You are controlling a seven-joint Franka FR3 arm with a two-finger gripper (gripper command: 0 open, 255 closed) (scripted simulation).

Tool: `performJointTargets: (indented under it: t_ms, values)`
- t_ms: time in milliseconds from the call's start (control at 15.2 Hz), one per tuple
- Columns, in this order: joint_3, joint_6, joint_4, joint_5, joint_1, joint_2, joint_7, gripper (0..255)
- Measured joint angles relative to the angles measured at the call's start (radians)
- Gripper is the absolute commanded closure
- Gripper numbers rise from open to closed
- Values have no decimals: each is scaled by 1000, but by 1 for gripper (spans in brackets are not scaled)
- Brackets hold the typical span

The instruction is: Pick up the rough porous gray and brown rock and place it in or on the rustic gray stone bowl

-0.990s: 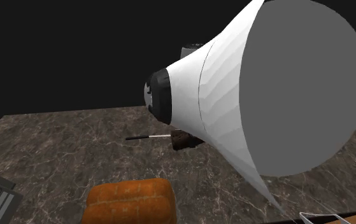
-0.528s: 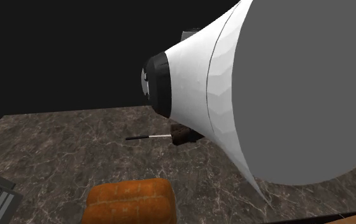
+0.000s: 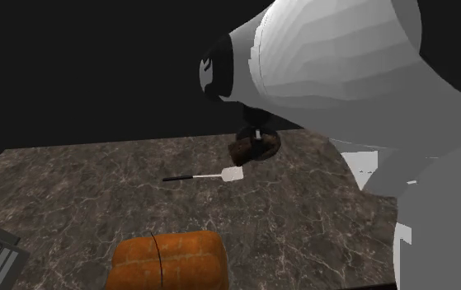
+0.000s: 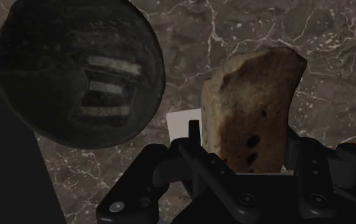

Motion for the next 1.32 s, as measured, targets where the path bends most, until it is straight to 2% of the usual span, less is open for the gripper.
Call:
performJointTargets:
  t_ms: [726, 1320]
  values:
    - [-19, -196, 645, 17, -44, 448, -66, 255]
    - [-19, -109, 605, 18, -46, 495, -67, 255]
